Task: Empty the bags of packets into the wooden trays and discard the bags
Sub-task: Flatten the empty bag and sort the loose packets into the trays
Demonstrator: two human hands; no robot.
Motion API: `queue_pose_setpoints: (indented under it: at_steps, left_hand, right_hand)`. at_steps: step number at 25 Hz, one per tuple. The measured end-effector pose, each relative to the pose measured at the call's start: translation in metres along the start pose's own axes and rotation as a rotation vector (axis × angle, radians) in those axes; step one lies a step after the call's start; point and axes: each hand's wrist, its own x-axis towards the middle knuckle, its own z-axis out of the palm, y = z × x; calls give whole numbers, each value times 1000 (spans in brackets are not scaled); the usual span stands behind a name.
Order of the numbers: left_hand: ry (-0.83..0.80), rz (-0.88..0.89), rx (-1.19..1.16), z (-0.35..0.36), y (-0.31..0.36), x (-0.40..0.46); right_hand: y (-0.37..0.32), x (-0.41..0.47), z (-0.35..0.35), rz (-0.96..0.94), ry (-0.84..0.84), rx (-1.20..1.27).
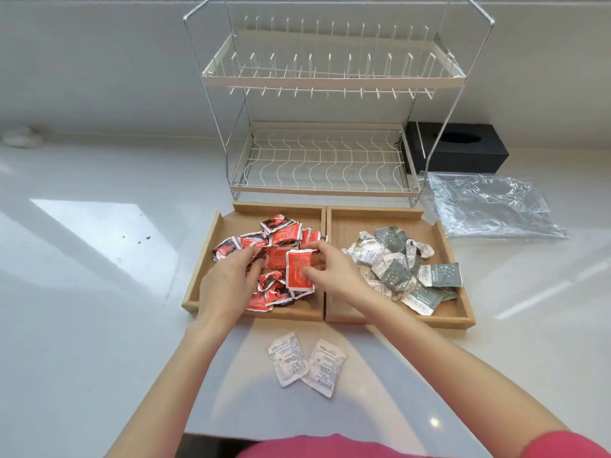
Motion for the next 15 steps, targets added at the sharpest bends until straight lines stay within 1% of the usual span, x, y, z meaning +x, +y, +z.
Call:
queue_pose_setpoints:
  at_steps: [2, 5, 7, 9, 11, 12, 13, 15]
  left_hand:
    - [-44, 6, -25, 6, -5, 7]
    - [-191, 75, 20, 22, -15, 4]
    - [-167, 133, 1, 27, -18, -8]
    - [-98, 153, -110, 24, -16, -23]
    - [-62, 160, -223, 22, -12, -44]
    - [-83, 163, -236, 22, -10, -56]
    - [-139, 167, -226, 26, -11, -66]
    - [-305, 140, -153, 38, -13, -82]
  right_hand:
    - [-1, 3, 2, -26, -3, -68]
    - [9, -6, 3, -69, -3, -229]
    - [16, -18, 2, -127, 35, -314]
    - [21, -31, 2, -223, 72, -348]
    - [27, -48, 6, -238, 17, -406]
    - [32, -56, 9, -217, -29, -443]
    - [37, -64, 13, -183, -78, -489]
    - [48, -78, 22, -91, -169, -601]
